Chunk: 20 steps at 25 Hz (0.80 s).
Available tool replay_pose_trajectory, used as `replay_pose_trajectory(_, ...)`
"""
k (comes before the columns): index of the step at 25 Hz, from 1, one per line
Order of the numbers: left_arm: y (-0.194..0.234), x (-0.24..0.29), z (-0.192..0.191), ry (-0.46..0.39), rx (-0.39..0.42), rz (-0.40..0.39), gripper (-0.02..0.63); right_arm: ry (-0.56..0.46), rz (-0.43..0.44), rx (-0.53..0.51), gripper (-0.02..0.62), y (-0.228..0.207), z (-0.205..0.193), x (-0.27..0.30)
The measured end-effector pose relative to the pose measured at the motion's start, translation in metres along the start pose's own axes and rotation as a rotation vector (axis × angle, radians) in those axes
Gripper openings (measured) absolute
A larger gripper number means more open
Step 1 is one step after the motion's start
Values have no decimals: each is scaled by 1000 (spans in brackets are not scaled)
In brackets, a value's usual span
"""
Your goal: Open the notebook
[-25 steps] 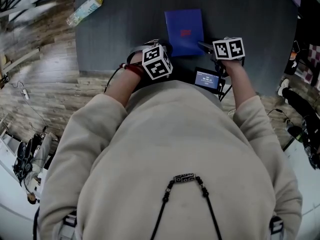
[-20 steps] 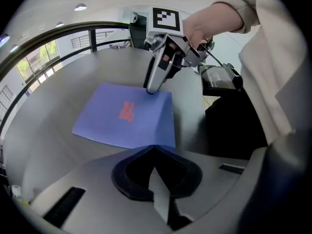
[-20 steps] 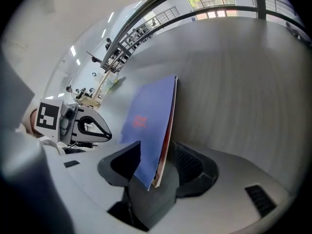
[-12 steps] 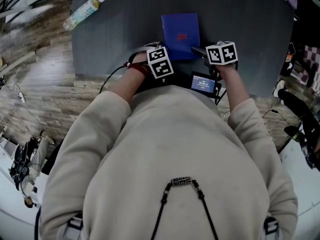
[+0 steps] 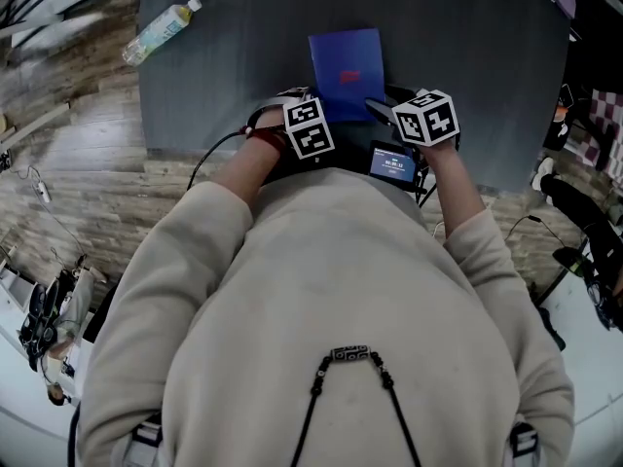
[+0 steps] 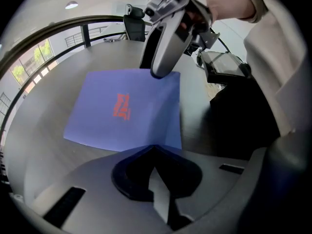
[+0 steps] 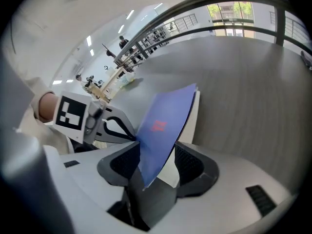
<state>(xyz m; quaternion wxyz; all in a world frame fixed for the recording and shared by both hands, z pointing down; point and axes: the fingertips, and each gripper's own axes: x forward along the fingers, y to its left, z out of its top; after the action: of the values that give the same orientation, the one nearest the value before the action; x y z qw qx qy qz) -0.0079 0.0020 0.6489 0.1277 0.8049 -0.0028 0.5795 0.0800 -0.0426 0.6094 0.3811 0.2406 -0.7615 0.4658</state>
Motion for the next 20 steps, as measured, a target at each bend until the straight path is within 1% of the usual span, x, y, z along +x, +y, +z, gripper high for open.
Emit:
replay_pose_trajectory(3,-1,-1,-1,3,-10,10,2,-60,67,-31,215,34,17,-14)
replay_pose_trajectory(5,-3,-1,-1,4,-6,13,2,-78,103,-53,215,51,23,-16)
replay_pose_trajectory(10,1,-1,1,6,9,22,2,-92,158,-86,215,67,39,-8)
replay_pose_trajectory(13,0,0,3,30,37,27,2,-134,231,-34,214,78,48,-9)
replay_pose_trajectory(16,0,0,3,16,23,26,2,-178,282,43,215,79,57,-9)
replay_pose_trajectory(18,1,-1,3,6,26,38,2,-189,302,53,213,81,59,-11)
replay_pose_trajectory(20,2,-2,2,15,63,72,2,-199,326,51,213,87,63,-13)
